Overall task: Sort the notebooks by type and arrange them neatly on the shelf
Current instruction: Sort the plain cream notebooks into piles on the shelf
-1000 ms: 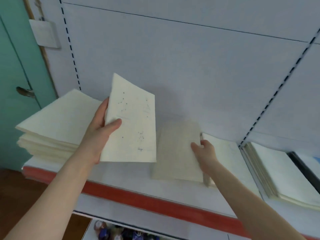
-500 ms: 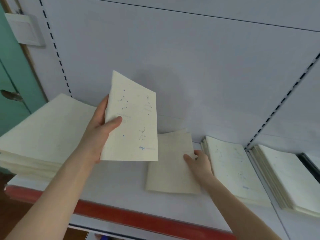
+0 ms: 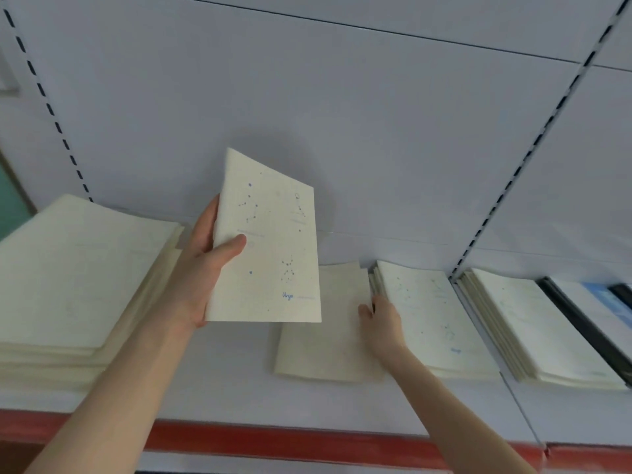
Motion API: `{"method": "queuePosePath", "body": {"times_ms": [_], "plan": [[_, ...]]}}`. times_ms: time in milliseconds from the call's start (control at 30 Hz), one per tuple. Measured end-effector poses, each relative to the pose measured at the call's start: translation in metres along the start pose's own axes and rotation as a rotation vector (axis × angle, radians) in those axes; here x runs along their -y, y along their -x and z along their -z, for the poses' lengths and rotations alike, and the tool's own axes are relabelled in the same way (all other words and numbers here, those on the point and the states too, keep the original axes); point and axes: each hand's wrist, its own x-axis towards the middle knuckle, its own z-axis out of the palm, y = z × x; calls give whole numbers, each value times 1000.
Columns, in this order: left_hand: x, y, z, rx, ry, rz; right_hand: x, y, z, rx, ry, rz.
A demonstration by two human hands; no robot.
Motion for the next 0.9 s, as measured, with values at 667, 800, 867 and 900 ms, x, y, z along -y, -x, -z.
{"method": "queuePosePath", "body": {"times_ms": [667,800,867,900], "plan": [[85,9,-187,99,49,186,-46,-10,136,-251,-512,-31],[104,13,-214,84,-50,151,-70,-20,143,-264,-425,-53],[109,12,-220,88,-83,138,-78,-23,146,-265,-419,-52],[112,11,-222,88,-109,140,-80,-24,147,-261,-412,-50]]}}
